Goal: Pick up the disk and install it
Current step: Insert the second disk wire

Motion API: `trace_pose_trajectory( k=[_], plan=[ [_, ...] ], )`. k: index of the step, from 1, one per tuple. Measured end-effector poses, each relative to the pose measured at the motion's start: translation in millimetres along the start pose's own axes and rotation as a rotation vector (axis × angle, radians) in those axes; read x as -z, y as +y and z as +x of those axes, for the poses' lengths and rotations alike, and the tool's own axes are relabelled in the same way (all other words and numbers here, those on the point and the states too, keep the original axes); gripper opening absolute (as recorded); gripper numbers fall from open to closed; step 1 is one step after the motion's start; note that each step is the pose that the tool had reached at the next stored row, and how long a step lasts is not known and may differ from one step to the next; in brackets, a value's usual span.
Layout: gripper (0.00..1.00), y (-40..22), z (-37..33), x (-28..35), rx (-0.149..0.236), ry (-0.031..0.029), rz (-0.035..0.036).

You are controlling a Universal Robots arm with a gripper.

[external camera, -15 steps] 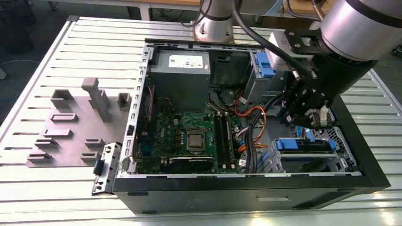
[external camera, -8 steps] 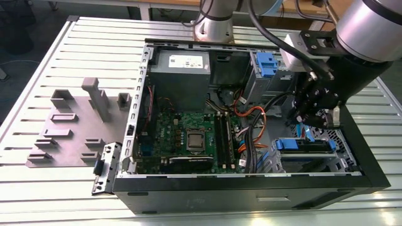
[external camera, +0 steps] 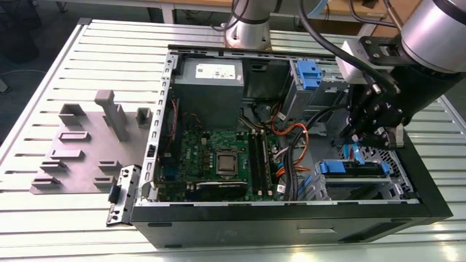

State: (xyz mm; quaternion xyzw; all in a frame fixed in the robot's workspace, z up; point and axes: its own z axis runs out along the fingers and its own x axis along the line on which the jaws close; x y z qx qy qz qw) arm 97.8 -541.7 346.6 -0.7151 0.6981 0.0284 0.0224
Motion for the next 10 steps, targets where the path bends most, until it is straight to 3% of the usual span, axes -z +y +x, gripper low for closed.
trace_pose_trajectory(
  k=[10],
  plan=[
    [0.19, -18.1, 0.5, -0.4, 0.0, 0.0, 0.0]
  ],
)
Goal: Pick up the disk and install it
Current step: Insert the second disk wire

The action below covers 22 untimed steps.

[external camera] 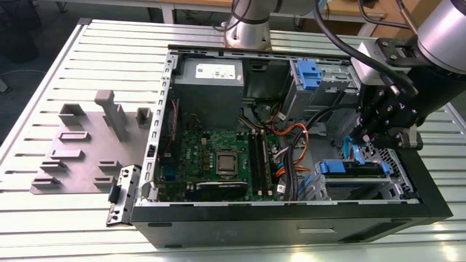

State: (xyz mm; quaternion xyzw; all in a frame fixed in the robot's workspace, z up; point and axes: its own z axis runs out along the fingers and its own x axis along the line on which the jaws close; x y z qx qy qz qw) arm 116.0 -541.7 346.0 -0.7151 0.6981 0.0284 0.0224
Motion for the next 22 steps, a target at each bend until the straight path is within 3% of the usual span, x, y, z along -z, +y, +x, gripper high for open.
trace_pose_trajectory(
  k=[3, 11, 18, 22],
  plan=[
    [0.19, -4.1, 0.1, -0.1, 0.0, 0.0, 0.0],
    [0.19, -4.9, 0.1, -0.1, 0.0, 0.0001, 0.0],
    [0.19, -11.8, 0.3, -0.2, 0.0, 0.0, 0.0],
    [0.19, -12.4, 0.3, -0.2, 0.0, 0.0001, 0.0]
  ],
)
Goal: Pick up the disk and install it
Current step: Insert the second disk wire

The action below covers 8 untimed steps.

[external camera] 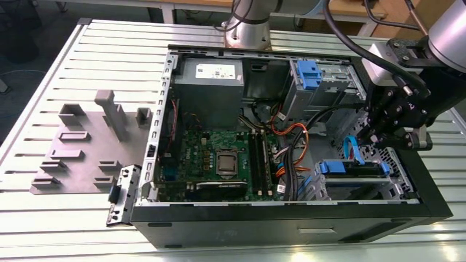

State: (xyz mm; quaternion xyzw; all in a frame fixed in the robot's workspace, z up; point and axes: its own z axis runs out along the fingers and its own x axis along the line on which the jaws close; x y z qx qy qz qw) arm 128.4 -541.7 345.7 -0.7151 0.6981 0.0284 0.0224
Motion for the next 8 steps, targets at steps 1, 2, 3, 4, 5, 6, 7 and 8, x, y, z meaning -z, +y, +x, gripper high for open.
trace_pose_trajectory(
  k=[1, 2, 3, 4, 5, 6, 7, 8],
  plan=[
    [0.19, -0.1, 0.0, 0.0, 0.0, 0.0, 0.0],
    [0.19, -0.1, 0.0, 0.0, 0.0, 0.0, 0.0],
    [0.19, -0.1, 0.0, 0.0, 0.0, 0.0, 0.0],
    [0.19, -0.1, 0.0, 0.0, 0.0, 0.0, 0.0],
    [0.19, -0.1, 0.0, 0.0, 0.0, -0.0001, 0.0],
    [0.2, -0.1, 0.0, 0.0, 0.0, -0.0001, 0.0],
    [0.25, -0.2, 0.0, 0.0, 0.0, -0.0003, 0.0],
    [0.25, -0.1, 0.0, 0.0, 0.0, -0.0004, 0.0]
  ],
)
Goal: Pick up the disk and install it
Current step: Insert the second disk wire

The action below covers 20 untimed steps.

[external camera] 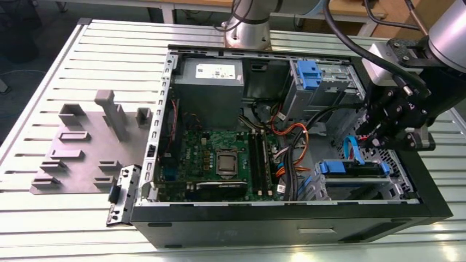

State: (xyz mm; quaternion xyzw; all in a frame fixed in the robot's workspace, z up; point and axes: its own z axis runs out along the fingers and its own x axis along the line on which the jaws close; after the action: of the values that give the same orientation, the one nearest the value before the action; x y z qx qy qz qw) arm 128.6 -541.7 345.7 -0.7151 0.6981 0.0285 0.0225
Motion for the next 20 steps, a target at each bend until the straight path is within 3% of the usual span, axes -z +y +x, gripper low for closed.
trace_pose_trajectory(
  k=[7, 11, 16, 20],
  plan=[
    [0.55, 0.0, 0.0, 0.0, 0.0, -0.0002, 0.0],
    [0.55, -0.1, 0.0, 0.3, 0.0, -0.0001, 0.0],
    [0.55, 0.0, -0.6, 7.9, 0.0, -0.0003, -0.0001],
    [0.55, -2.0, -0.5, 7.9, 0.0, -0.0002, -0.0001]
  ],
)
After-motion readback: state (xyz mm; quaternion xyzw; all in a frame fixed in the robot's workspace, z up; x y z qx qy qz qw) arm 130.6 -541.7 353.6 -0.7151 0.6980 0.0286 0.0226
